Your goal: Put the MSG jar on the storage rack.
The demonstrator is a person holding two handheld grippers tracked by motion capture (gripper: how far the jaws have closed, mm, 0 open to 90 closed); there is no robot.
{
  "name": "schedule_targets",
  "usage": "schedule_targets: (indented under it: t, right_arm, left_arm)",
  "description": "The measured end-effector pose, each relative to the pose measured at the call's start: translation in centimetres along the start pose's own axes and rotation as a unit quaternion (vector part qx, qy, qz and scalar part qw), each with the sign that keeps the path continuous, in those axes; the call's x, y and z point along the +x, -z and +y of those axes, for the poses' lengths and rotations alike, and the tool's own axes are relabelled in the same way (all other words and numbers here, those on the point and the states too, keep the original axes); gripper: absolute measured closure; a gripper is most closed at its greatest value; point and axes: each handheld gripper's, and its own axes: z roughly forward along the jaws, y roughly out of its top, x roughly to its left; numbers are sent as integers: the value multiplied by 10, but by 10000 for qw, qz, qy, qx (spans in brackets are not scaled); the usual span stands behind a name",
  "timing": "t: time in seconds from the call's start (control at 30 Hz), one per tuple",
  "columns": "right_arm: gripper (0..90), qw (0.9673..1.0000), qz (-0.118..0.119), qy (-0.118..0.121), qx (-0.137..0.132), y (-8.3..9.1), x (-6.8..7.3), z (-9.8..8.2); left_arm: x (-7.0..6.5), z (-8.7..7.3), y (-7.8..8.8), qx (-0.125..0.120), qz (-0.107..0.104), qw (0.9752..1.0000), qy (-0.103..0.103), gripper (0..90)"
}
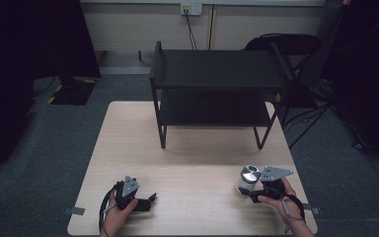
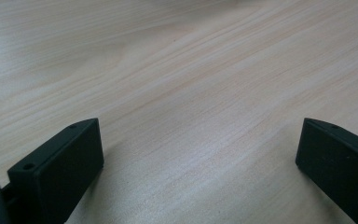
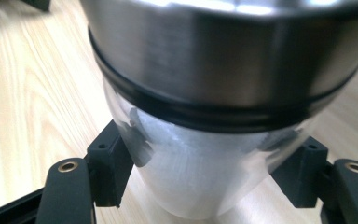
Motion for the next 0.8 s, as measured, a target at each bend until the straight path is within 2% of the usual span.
schedule_targets:
  t: [0.13,0.17,0.2,0.3,0.4,0.5,0.8]
  right_arm:
    - [310,10000,0,-47,-67,5,-3,23]
    - [310,10000,0,-47,-67,5,-3,23]
    - [310,9999,6,-74,-94,8,-6,35]
    - [310,9999,-68,-62,-116,10,-8,54]
    - [310,9998,-67,-92,-164,11,-12,65]
    - [310,9997,-155,12,-188,12,-15,81]
    - [310,9991,-215,-90,-349,7,-31,119]
  left_arm:
    - [0,0,0,0,0,10000,-2,0]
    - [0,0,0,0,0,10000,-2,0]
    - [0,0,0,-1,0,10000,-1,0]
    - [0,0,0,0,0,10000,-1,0]
    - [0,0,0,0,0,10000,-1,0]
    - [0,0,0,-1,0,10000,0,0]
    - [0,0,0,1,-1,10000,-2,0]
